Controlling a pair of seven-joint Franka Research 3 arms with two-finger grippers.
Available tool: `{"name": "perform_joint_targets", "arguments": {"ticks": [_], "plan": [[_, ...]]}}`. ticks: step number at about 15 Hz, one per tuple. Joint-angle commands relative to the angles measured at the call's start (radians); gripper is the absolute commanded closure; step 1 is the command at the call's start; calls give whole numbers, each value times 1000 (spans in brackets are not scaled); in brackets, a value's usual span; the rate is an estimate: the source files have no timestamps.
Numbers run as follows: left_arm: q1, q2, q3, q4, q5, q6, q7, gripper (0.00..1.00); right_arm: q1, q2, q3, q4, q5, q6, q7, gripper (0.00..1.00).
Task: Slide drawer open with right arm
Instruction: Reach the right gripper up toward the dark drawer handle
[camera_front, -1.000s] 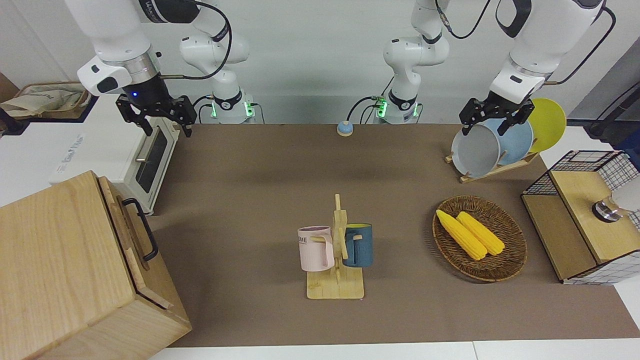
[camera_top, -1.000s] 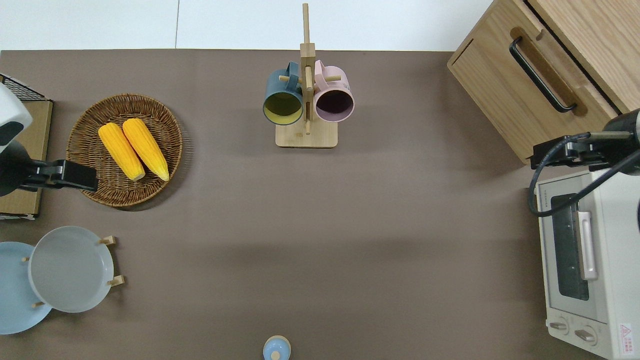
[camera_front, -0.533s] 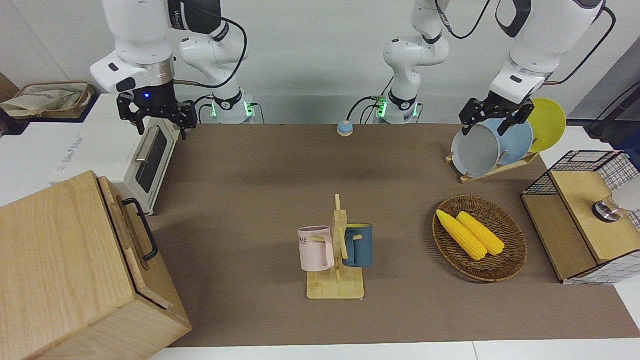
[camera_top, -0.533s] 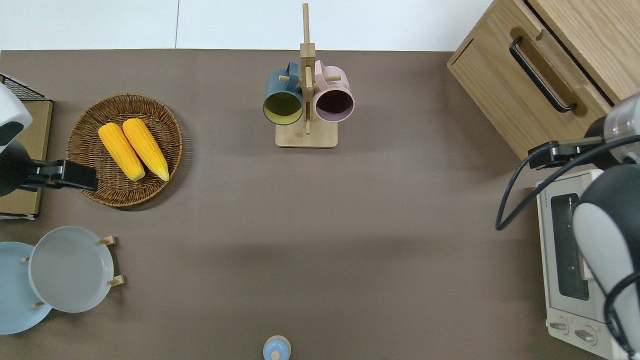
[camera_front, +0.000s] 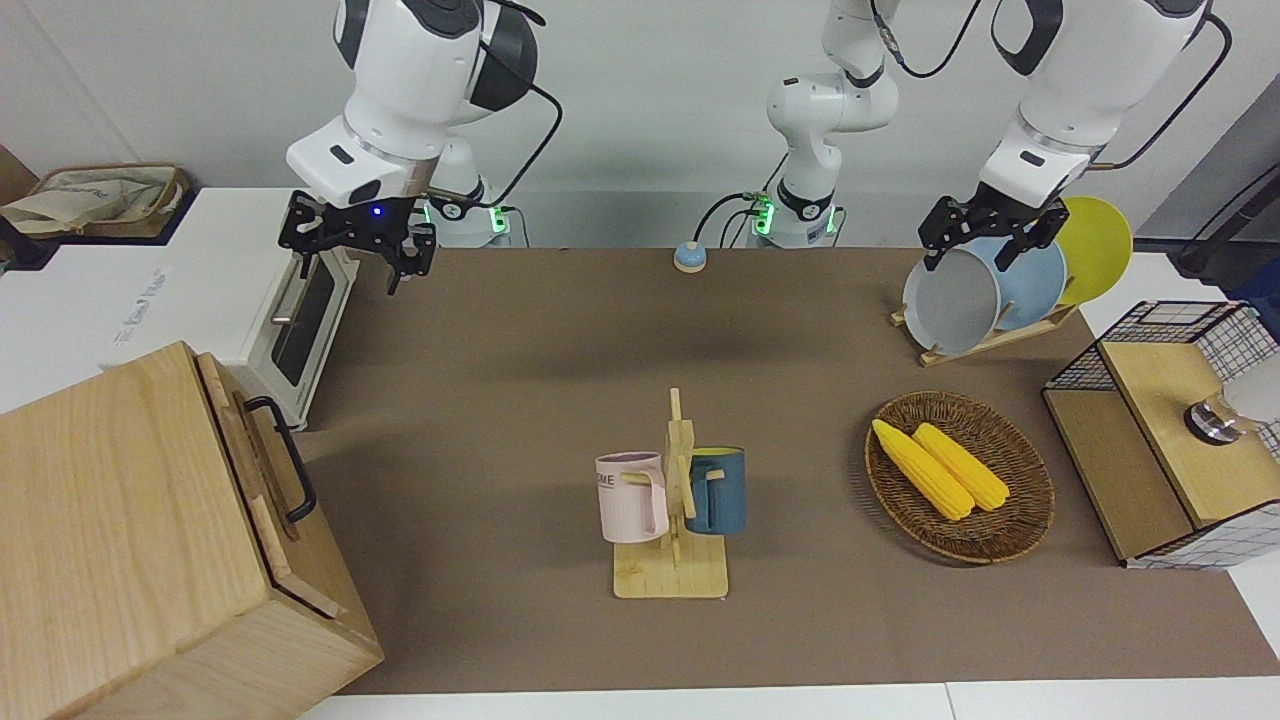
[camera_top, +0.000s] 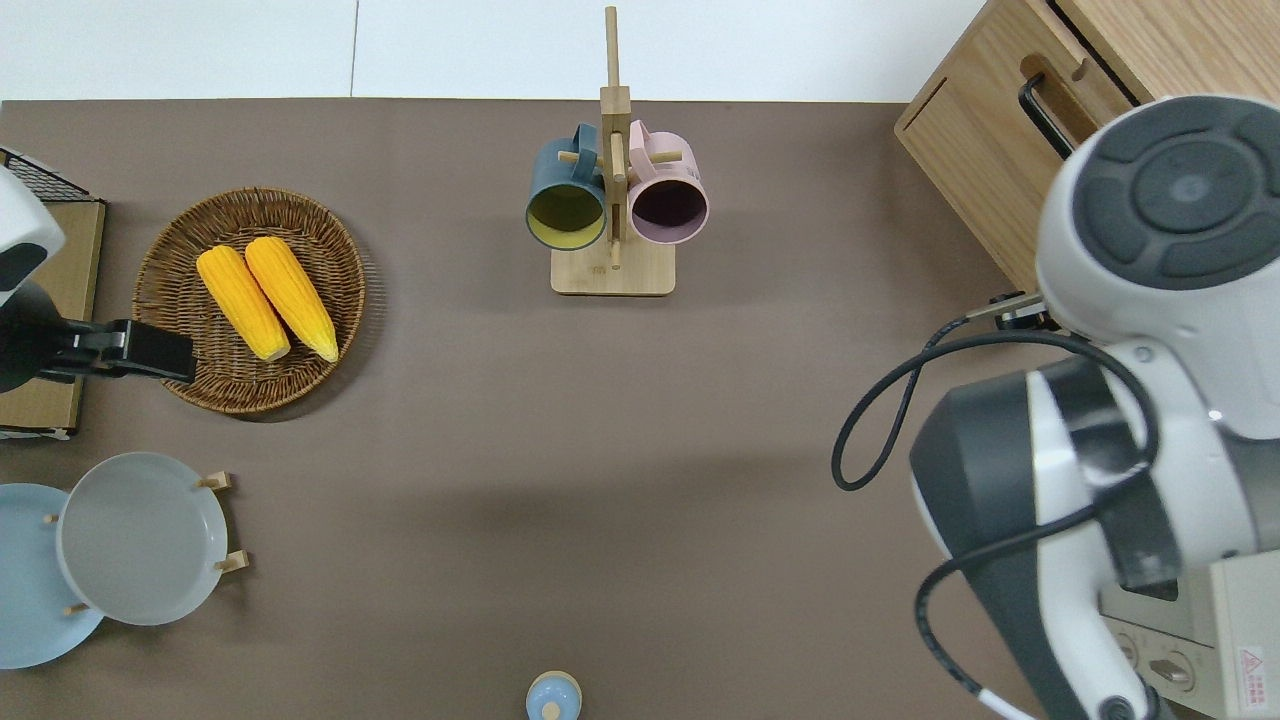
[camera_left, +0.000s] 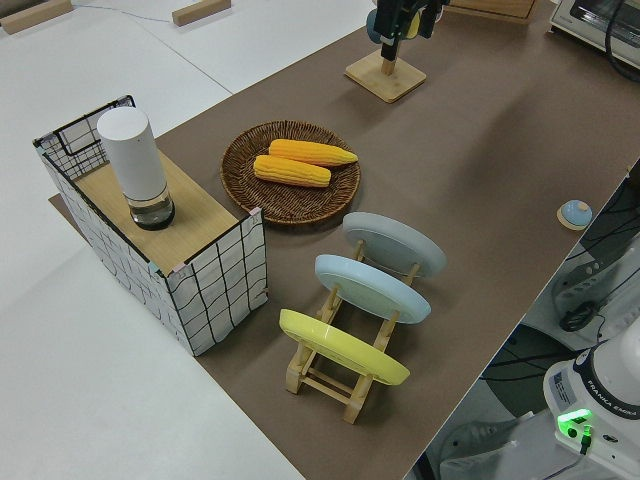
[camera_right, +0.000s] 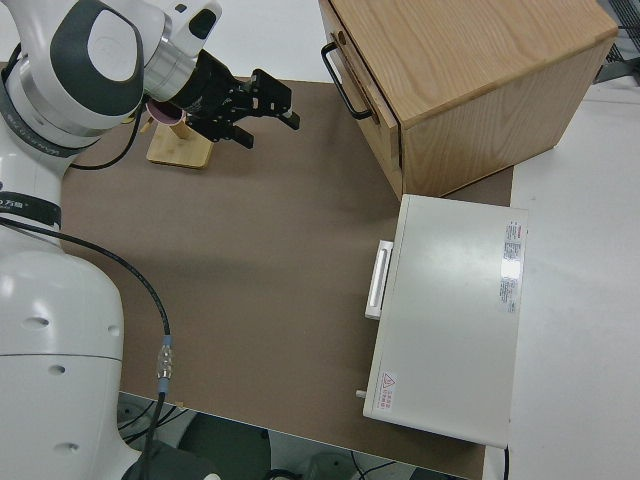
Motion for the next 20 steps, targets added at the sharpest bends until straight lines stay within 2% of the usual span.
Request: {"name": "perform_joint_targets", "arguments": {"ticks": [1,4,8,11,13,14,16,20], "plan": [[5,11,-7,26,17,-20,10,7,62,60,-3,-10,-180,29,5,25],[5,11,-7,26,17,-20,10,7,89,102,-3,-13,-326,64,4,25],[5,11,-7,26,17,-20,10,7,90,160,2,-33,-509,147,14,25],[5,11,-7,24,17,-20,10,7,89,213,2,-81,-679,227,88,25],[5,11,-7,26,17,-20,10,7,86,256,0,-85,-763,242,140,25],[5,11,-7,24,17,-20,10,7,84,264,-4,-116,-811,247,173,25],[5,11,-7,24,17,-20,10,7,64,267,-10,-202,-949,276,304,25],[5,11,-7,24,17,-20,10,7,50,289,-23,-213,-1017,303,361,25]]}}
